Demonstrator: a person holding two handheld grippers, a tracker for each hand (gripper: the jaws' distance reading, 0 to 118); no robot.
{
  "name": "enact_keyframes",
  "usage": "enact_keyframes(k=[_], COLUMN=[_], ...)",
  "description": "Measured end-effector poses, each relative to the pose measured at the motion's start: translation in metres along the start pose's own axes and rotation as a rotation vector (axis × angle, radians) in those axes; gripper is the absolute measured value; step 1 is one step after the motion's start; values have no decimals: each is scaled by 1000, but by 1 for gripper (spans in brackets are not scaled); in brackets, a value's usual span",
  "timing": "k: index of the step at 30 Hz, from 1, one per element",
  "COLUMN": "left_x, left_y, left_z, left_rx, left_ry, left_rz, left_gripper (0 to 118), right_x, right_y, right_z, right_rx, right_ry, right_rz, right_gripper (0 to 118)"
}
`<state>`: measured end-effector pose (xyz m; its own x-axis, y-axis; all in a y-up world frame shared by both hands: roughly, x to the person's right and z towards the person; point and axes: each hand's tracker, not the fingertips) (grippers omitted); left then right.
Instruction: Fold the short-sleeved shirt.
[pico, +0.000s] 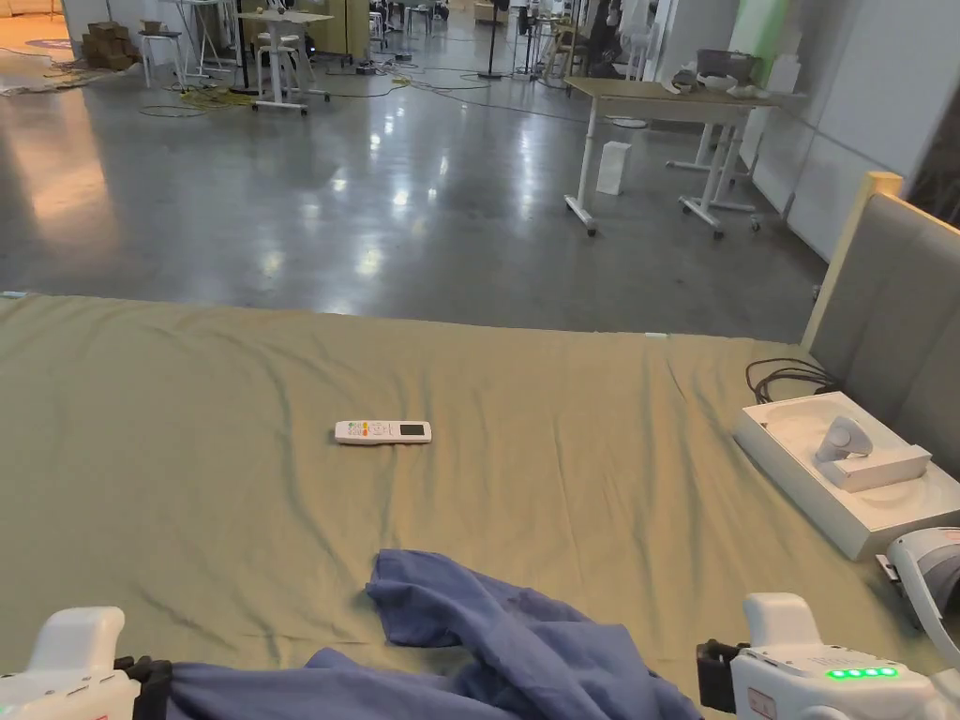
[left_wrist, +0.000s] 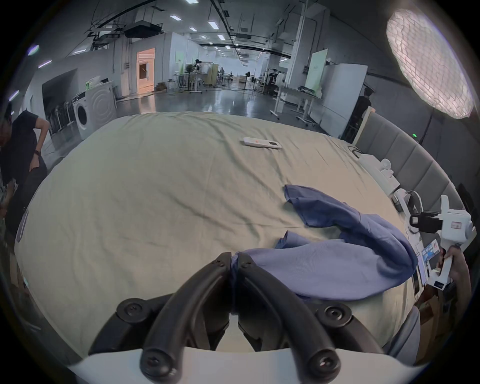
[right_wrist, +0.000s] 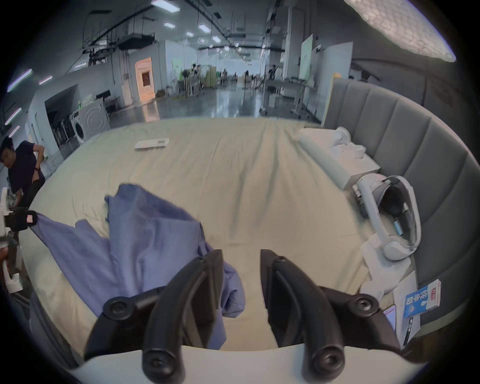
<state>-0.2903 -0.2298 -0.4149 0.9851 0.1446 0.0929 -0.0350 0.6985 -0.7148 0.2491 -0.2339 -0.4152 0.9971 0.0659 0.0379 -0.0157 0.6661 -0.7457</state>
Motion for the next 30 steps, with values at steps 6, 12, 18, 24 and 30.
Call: enact_keyframes(k=[6,12,18,24,30], left_x=[-5,-5,-1,9,17], left_y=[-23,-37,-32,1,62], left_z=[2,-2,3,23,52], left_rx=[-46,-84,-67,46,173], left_ry=[7,8,6,-29,-46], left_rz=[-4,19,24,21,-31], left_gripper=[5,5,5,5,5], right_x=[-9,-17,-19,-13,-14], right_y=[-14,-25,-26,4,61], right_z=[-62,-85,-65,7,87], right_rx=[-184,-229,-153,113,353], right_ry=[45,65,69,83,38], right_rz=[19,-16,-65,-110,-49], right_gripper=[55,39,10,9,9])
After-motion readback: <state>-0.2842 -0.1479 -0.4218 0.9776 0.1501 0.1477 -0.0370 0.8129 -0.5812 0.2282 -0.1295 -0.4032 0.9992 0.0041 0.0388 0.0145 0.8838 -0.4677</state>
